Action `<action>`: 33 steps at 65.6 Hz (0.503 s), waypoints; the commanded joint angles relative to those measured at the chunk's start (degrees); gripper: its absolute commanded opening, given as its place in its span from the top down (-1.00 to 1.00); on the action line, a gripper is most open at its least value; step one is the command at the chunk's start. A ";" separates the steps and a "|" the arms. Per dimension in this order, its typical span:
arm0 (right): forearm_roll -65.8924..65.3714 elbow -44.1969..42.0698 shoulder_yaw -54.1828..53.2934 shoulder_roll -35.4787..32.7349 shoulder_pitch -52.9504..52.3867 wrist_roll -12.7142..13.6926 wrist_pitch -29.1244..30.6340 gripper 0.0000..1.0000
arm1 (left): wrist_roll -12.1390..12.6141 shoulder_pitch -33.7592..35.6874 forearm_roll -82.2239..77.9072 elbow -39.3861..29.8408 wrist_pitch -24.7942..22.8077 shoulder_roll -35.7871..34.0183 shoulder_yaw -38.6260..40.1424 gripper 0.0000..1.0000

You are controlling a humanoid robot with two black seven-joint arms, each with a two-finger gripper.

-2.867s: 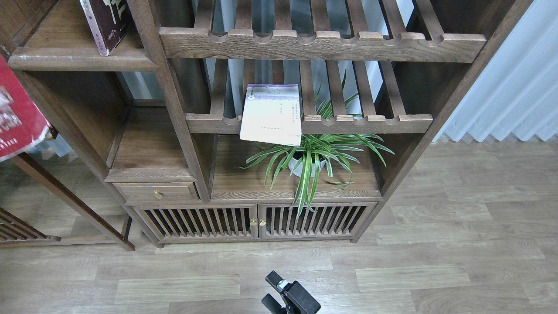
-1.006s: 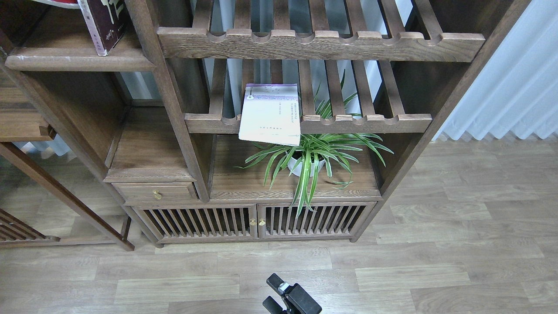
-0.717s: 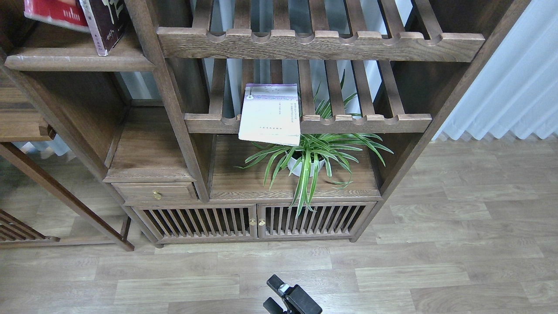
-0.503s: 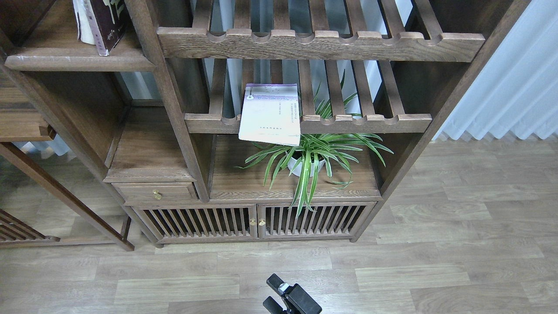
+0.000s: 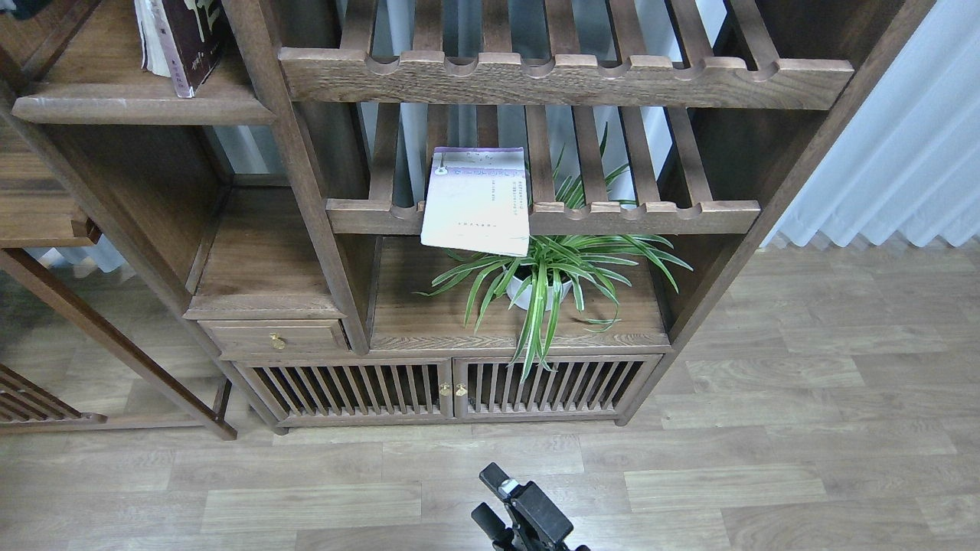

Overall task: Organize books on shelf
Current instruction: 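Place the red book on the side shelf with the left gripper, then reach the right gripper to the white booklet on the middle shelf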

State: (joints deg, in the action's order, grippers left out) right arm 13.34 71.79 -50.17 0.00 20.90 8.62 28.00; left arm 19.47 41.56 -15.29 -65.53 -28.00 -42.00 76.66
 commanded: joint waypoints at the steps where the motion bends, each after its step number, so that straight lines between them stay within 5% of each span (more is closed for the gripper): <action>1: 0.11 -0.34 -0.28 0.00 -0.60 -0.01 0.00 -0.99 | -0.04 -6.75 0.17 -4.16 0.00 0.26 3.14 -0.13; 33: -0.24 -5.60 -0.72 0.00 -7.18 -0.62 0.00 -0.99 | -0.22 -30.04 5.00 -9.26 0.00 9.30 7.36 -0.24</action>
State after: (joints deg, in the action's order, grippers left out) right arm 13.42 68.13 -50.90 0.00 15.95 7.82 28.00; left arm 19.24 14.62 -10.45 -74.60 -28.00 -35.16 83.76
